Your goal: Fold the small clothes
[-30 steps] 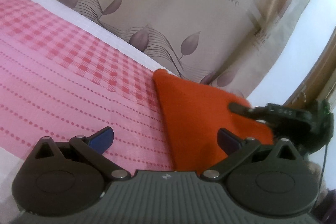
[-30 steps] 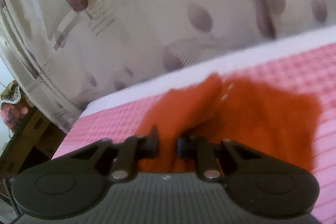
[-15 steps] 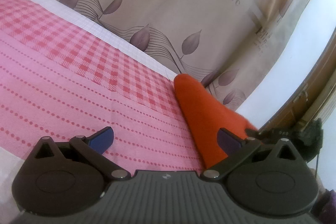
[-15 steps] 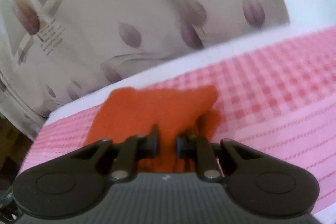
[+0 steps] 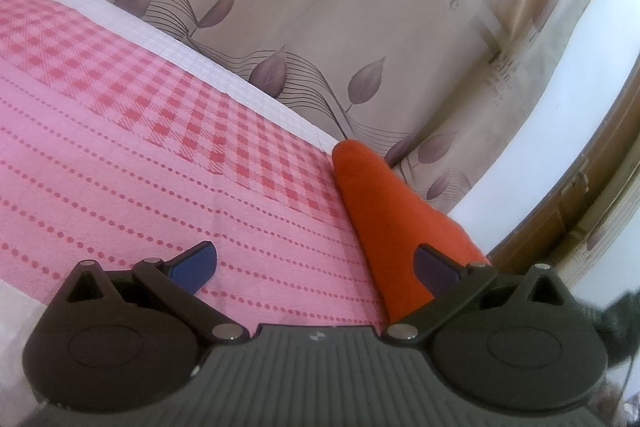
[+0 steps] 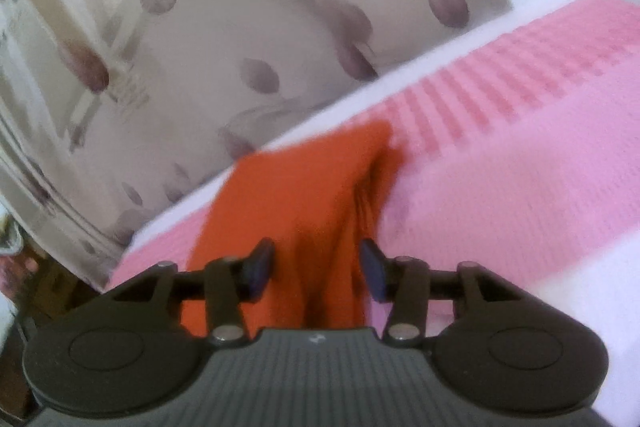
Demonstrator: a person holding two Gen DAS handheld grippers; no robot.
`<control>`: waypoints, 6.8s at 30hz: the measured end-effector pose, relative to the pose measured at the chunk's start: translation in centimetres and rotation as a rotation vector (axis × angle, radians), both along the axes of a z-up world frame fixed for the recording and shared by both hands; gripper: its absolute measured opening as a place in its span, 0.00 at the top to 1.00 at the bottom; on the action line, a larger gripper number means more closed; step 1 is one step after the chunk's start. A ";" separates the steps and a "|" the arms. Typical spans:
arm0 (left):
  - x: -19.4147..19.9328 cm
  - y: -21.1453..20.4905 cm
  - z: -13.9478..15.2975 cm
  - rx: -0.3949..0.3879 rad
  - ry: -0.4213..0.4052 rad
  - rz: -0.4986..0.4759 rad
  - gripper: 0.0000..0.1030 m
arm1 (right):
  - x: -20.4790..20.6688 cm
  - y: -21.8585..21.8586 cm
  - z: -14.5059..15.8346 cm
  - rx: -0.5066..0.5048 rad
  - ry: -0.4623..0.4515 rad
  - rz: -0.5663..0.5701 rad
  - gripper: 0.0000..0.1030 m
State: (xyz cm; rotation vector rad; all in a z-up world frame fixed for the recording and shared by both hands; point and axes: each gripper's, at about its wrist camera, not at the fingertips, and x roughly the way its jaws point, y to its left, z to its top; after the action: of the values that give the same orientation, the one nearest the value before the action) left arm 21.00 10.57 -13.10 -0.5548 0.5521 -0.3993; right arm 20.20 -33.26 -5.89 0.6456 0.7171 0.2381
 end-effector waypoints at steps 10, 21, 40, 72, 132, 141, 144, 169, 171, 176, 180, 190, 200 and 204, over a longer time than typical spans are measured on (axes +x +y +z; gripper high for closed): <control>-0.5 -4.5 3.4 -0.067 -0.061 -0.109 0.00 | -1.8 0.4 -1.8 0.029 0.137 0.028 0.78; 0.2 -12.1 1.9 0.067 -0.121 -0.269 0.00 | 5.5 -3.7 3.0 -0.068 -0.023 -0.074 0.61; 0.4 -11.9 0.3 0.069 -0.081 -0.275 0.00 | 13.2 -2.3 -5.5 0.117 0.105 -0.043 0.86; -1.8 -10.1 0.2 0.194 0.008 -0.195 0.00 | 1.5 5.5 1.7 -0.423 -0.255 0.128 0.55; -3.2 -10.3 0.5 0.399 0.012 -0.018 0.00 | -3.0 6.4 -0.9 -0.446 -0.001 0.038 0.07; -3.2 -10.5 0.6 0.403 0.016 -0.036 0.00 | -3.2 5.1 -0.9 -0.337 -0.019 0.039 0.04; -3.2 -10.6 0.7 0.398 0.019 -0.055 0.00 | -3.4 4.2 -1.0 -0.264 -0.023 0.030 0.04; 9.4 -8.0 0.6 0.020 0.168 -0.346 0.00 | 8.1 -0.9 -3.7 0.181 0.061 0.167 0.03; 10.1 -8.0 0.4 -0.004 0.172 -0.361 0.00 | 8.8 -0.5 -3.7 0.173 0.057 0.203 0.03; 11.3 -9.5 0.2 -0.008 0.159 -0.434 0.01 | 10.0 0.6 -3.9 0.157 0.026 0.259 0.03; 11.6 -11.0 0.1 0.034 0.122 -0.463 0.02 | 10.9 0.8 -4.0 0.155 0.016 0.295 0.02; 10.7 -13.0 0.4 0.190 0.063 -0.409 0.19 | 11.4 1.4 -4.1 0.131 -0.006 0.321 0.02; 10.5 -13.3 0.4 0.240 0.041 -0.402 0.19 | 11.1 1.7 -4.0 0.118 -0.026 0.299 0.00; 10.4 -13.4 0.4 0.251 0.035 -0.401 0.19 | 11.0 1.9 -4.0 0.111 -0.030 0.283 0.00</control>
State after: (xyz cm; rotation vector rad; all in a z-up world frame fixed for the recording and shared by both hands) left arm 31.40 -2.78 -12.74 -0.2068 0.7378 -0.6901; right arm 31.22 -31.32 -9.90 0.6436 0.7699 0.5506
